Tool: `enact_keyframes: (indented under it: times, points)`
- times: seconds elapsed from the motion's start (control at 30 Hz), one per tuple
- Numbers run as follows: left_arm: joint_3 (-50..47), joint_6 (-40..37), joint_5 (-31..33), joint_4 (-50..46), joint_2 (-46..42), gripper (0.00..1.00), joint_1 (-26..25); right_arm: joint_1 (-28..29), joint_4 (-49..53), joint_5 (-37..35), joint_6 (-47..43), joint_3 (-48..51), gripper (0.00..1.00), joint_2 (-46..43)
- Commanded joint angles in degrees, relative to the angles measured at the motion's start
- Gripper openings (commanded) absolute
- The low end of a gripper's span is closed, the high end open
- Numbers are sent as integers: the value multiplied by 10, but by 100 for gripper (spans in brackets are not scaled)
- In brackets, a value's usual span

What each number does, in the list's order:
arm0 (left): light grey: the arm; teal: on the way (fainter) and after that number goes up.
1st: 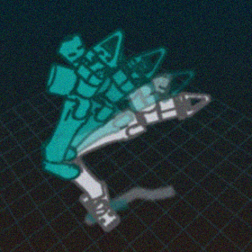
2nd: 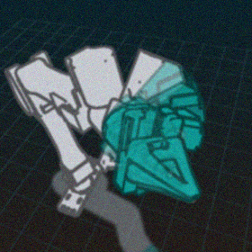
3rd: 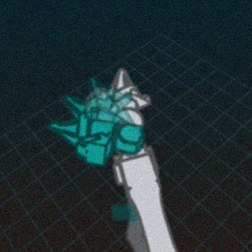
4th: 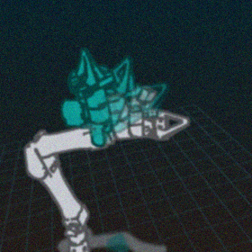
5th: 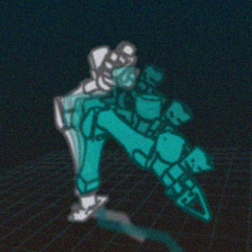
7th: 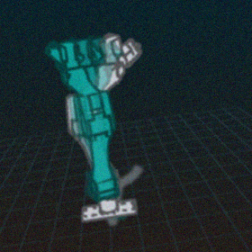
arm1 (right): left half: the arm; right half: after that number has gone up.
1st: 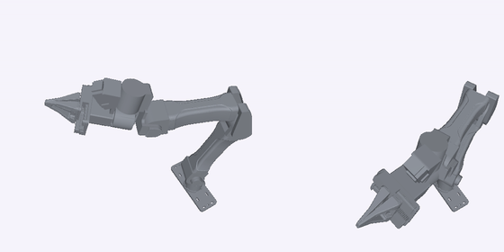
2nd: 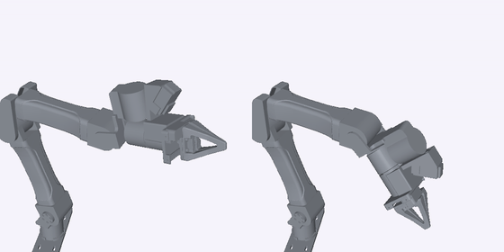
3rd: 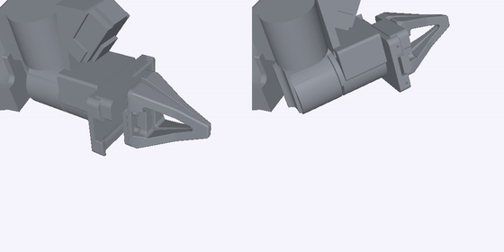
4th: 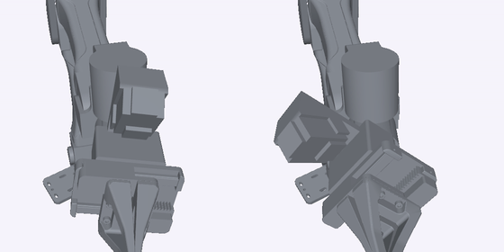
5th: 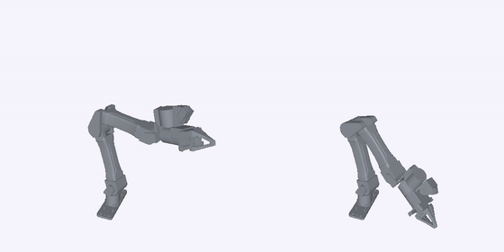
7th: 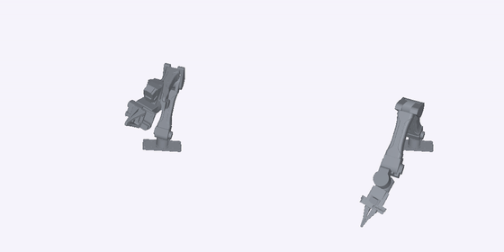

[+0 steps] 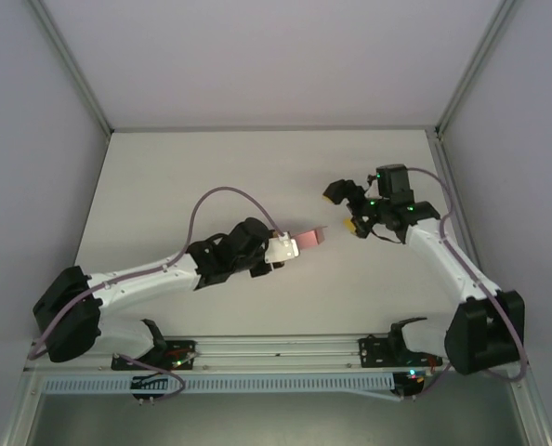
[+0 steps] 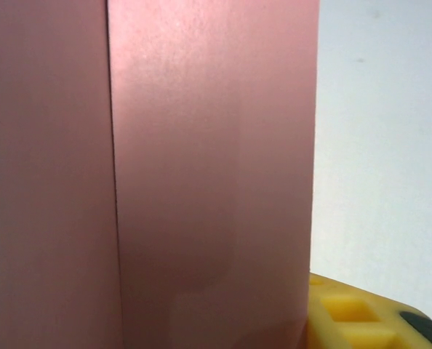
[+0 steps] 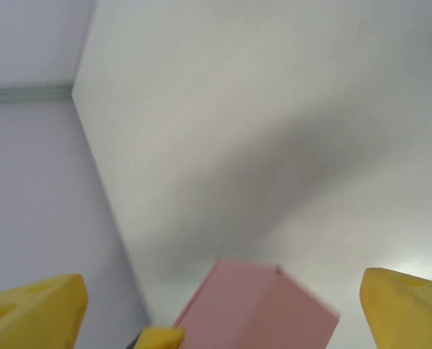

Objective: Assemble paper box

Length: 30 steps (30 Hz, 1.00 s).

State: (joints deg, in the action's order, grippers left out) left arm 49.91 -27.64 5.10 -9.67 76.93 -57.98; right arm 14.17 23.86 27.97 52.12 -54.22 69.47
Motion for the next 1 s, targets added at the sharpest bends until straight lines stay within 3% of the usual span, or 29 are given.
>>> enact_keyframes:
  times: [0.0,0.07,0.2,0.37,0.5,0.63,0.87,0.97]
  points:
    - [66,-26,-106,-138,17,37,27,0,-48,-110,-175,23,100,-62]
    - [86,-66,-156,-205,38,42,46,1,-82,-65,-236,40,100,-94]
    - [134,-82,-172,-274,96,43,81,5,-132,45,-325,76,100,-131]
    - [190,-121,-191,-330,154,47,103,36,-109,92,-457,100,100,-124]
    - [228,-132,-187,-368,191,47,111,88,-57,65,-546,91,100,-90]
    - [227,-133,-185,-363,201,47,115,125,-52,15,-567,81,94,-51]
    - [226,-133,-185,-357,206,47,117,145,-17,-14,-586,62,72,-4]
    - [226,-132,-186,-355,207,47,118,153,-7,-19,-599,63,67,9]
